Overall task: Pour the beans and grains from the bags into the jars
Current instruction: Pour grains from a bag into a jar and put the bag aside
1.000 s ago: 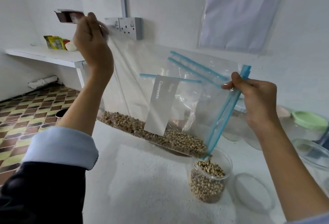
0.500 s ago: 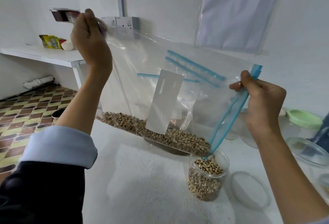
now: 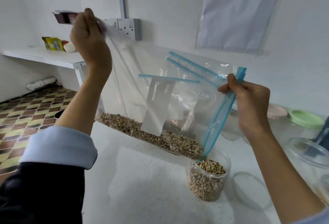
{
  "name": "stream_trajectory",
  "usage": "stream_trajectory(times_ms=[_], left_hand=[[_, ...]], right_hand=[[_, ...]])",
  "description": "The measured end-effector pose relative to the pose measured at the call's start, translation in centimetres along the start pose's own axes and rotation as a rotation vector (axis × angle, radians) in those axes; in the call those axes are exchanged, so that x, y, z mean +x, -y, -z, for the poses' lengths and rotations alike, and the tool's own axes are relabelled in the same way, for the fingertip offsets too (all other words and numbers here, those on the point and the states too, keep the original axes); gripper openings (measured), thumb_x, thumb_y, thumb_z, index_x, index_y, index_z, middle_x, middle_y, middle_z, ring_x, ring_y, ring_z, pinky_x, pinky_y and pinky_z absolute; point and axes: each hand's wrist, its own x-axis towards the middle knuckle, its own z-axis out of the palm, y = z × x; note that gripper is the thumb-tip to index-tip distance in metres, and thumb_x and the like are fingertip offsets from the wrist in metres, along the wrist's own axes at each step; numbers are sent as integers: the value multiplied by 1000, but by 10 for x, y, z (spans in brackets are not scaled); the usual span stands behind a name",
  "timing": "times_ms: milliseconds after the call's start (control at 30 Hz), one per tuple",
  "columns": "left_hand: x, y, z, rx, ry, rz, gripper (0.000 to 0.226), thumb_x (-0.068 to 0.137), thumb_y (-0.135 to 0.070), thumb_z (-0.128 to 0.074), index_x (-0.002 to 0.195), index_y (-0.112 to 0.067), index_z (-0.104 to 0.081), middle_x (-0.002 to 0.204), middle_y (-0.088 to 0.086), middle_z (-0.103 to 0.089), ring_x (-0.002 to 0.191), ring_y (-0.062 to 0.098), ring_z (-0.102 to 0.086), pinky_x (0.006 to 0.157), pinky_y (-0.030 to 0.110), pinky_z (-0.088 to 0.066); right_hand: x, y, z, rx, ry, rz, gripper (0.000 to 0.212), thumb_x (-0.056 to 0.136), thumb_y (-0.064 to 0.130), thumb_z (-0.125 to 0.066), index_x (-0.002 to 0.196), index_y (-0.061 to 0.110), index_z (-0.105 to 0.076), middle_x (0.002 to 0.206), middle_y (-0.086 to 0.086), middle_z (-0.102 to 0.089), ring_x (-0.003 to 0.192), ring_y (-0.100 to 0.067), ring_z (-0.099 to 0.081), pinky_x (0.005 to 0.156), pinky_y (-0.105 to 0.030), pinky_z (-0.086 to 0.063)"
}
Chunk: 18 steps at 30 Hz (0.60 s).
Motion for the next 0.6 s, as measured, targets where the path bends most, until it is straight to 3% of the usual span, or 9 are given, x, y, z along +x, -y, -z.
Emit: stream_trajectory(times_ms=[100,233,400,533,600], left_hand=[[0,-1,1,6,-9,-5,34,90,-35,-41,59,-25,-35,51,-3,-35,51,17,-29,52,32,-23],[1,0,2,2,-15,-16,35,90,-35,-41,58,-25,-34,51,0,-34,52,26,-29,52,37,-22],[-1,2,4,-4,-29,6,34,90,-34,-42,58,-25,-36,51,-5,-36,52,20,-31,52,37,-23],[-4,2,1,-77,-31,26,37,95,-17,-41,58,-24,-37,49,-17,-39,48,3,-33,50,19,-26],[-5,1,0,-84,-34,21,38,95,-15,-41,58,-24,-39,49,-16,-40,47,3,-33,50,18,-27]], right_hand=[[3,-1,-1,16,-50,7,30,89,27,-64,60,21,-68,55,15,-65,62,3,-55,63,-3,-40],[7,-3,-4,-20,48,-41,29,89,28,-65,61,21,-68,56,16,-66,62,6,-56,62,-1,-39],[10,-6,-2,-37,27,-41,28,89,29,-64,62,22,-69,56,16,-66,64,3,-56,62,-3,-40],[12,-4,0,-37,-29,-26,27,89,31,-65,63,22,-69,58,14,-65,62,3,-55,61,-1,-39],[12,-3,1,-61,-10,-24,25,88,30,-65,67,18,-71,62,13,-65,65,1,-55,61,0,-38]])
